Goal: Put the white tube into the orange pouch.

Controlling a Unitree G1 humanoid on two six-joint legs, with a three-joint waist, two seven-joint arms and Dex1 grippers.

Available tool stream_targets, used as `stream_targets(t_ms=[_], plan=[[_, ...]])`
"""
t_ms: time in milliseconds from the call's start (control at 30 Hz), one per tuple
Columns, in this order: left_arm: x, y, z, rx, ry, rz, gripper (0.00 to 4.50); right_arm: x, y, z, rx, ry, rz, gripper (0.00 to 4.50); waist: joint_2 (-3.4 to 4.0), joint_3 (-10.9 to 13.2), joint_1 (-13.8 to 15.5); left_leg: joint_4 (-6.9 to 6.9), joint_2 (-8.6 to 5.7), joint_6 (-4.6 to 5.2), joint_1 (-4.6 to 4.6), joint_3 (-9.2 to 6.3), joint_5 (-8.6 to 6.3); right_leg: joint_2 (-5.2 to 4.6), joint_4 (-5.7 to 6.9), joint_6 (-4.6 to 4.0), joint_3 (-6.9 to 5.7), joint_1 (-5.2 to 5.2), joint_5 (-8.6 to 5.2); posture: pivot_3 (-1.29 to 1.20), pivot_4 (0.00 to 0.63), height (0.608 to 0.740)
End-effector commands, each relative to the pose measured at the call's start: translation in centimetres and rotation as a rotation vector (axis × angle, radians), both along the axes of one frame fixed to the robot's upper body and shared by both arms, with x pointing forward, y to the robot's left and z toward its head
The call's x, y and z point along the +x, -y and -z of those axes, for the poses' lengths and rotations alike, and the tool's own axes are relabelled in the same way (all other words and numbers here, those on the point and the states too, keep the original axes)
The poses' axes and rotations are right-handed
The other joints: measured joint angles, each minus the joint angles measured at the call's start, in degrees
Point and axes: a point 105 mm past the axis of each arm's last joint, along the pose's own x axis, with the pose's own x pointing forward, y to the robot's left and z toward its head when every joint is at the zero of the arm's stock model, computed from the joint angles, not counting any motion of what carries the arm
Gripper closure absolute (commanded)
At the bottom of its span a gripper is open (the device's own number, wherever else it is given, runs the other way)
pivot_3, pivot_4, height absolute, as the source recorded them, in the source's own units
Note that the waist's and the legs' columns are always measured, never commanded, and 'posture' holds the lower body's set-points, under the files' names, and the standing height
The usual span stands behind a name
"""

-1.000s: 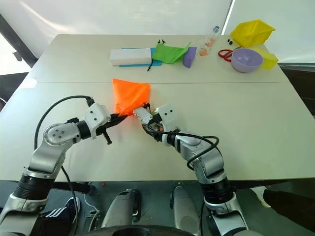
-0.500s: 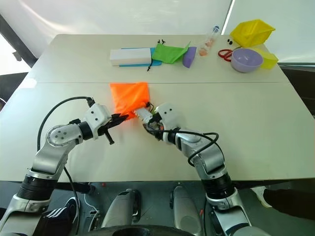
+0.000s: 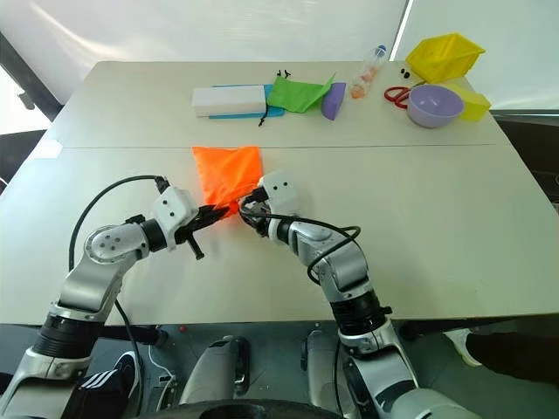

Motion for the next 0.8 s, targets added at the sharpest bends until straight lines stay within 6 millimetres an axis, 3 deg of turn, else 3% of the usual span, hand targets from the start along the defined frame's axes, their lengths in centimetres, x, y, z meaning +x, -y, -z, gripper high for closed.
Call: stream_targets(t_ms=[33, 533, 800], plan=[[-0.2, 0.3, -1.2, -0.024, 0.042, 0.015, 4.50, 0.8, -0.6, -1.2, 0.021, 0.038, 0.017, 2.70, 0.00, 0.0, 0.0, 0.00, 0.00, 0.00, 0.01, -0.01, 0.00, 0.01, 0.01, 0.00, 0.00, 0.00, 0.00, 0.00, 0.150, 0.740], [-0.2, 0.9, -1.8, -0.062, 0.044, 0.018, 4.50, 2.7, -3.9, -1.0, -0.027, 0.111, -0.010, 2.70, 0.00, 0.0, -1.1, 0.01, 0.01, 0.00, 0.05, -0.01, 0.00, 0.01, 0.03, -0.04, 0.01, 0.02, 0.03, 0.00, 0.150, 0.740], [-0.3, 1.0, -1.7, -0.062, 0.043, 0.011, 4.50, 1.0, -5.3, 0.9, -0.092, 0.081, -0.157, 2.70, 0.01, 0.0, -1.4, -0.01, 0.01, 0.00, 0.07, -0.03, 0.00, 0.02, 0.04, -0.04, 0.00, 0.03, 0.03, 0.00, 0.150, 0.740]])
